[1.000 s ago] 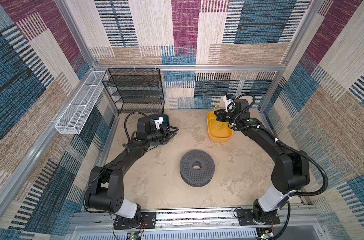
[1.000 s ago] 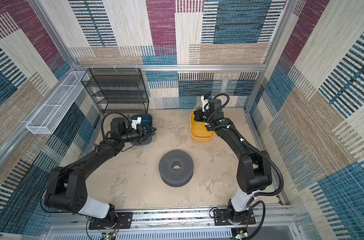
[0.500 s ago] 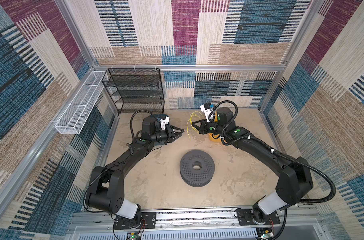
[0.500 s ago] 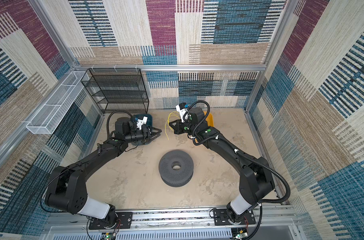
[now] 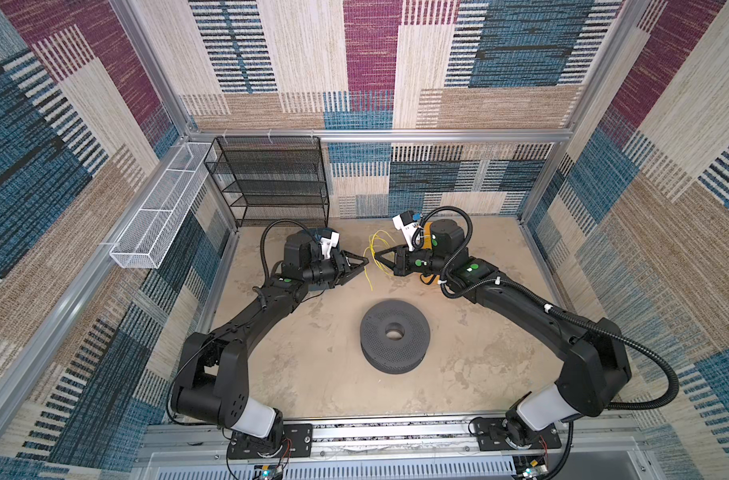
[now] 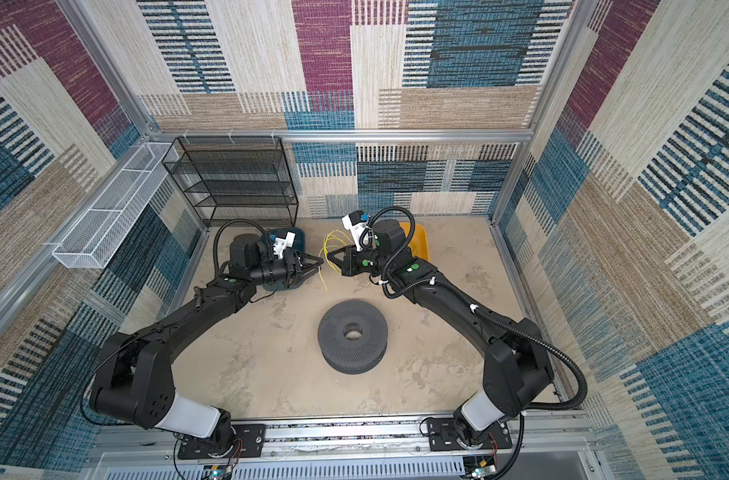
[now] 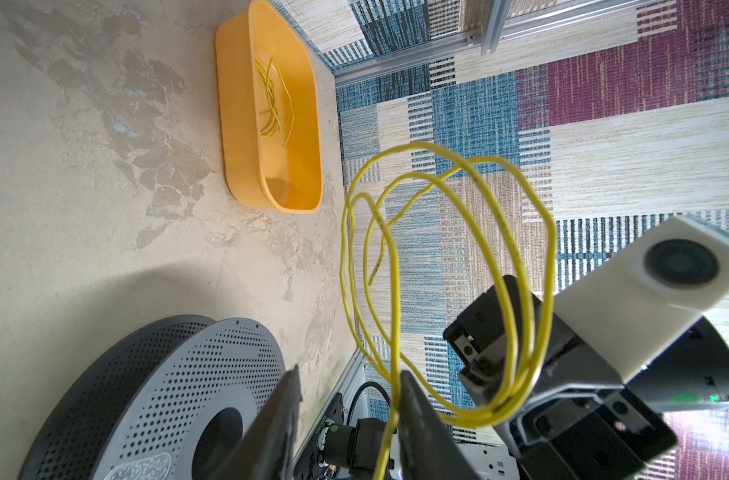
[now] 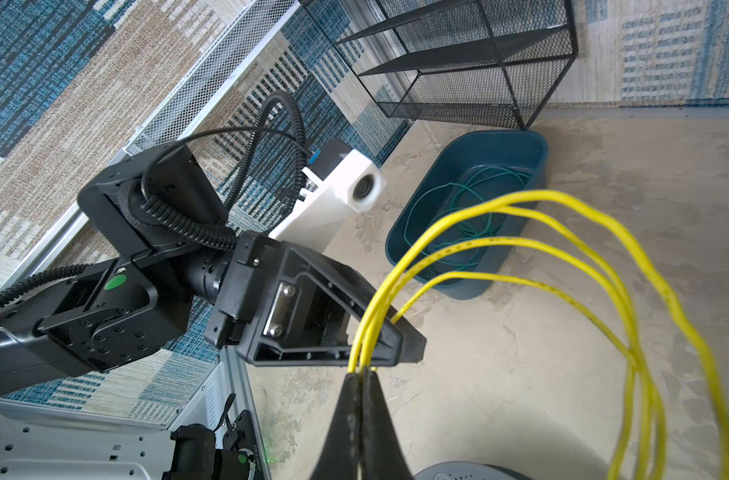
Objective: Wrap the cables
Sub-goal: 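Lift the yellow cable and carry it toward the left gripper with the right gripper, then grasp the hanging yellow cable strand with the left gripper below the right gripper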
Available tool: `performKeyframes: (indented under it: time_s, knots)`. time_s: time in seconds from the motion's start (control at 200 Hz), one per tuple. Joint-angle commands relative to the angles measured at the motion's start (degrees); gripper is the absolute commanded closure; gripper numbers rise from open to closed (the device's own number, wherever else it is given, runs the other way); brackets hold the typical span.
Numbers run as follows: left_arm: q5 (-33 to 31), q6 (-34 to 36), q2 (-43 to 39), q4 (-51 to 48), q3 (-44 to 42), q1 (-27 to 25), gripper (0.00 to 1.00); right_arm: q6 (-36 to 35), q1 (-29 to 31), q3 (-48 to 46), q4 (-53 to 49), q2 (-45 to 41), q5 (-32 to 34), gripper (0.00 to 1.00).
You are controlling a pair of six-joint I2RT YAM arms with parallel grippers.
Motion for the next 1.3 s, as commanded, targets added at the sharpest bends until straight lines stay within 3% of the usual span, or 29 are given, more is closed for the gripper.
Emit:
performKeyframes:
  time_s: [0.0,0.205,0.406,0.881,1.182,1.297]
  knots:
    - [0.7,1.4,0.0,1.2,0.6,0.0,0.61,0.9,0.3,0.3,3.0,0.4,-1.1,1.0]
    - [1.1,1.4,0.2,1.2,0.7,0.1,0.74,1.0,0.6,0.2,3.3,0.9,-1.3,1.0]
    - [1.4,1.3,0.4,1.4,0.8,0.1,1.0,1.2,0.7,-0.1,3.6,1.1,-1.4,1.0]
    - [-1.2,2.3,-0.7,-1.1,0.2,0.4,1.0,4.9,-2.6,-7.2,7.1,-5.8,12.5,0.97]
    - [-2.3,2.8,-1.6,-1.4,-0.1,0.7,1.0,6.7,-4.5,-11.3,9.1,-7.9,13.6,0.96]
    - [-2.3,2.8,-1.7,-1.3,-0.1,0.8,1.0,6.5,-4.6,-11.2,8.3,-7.0,13.8,0.9]
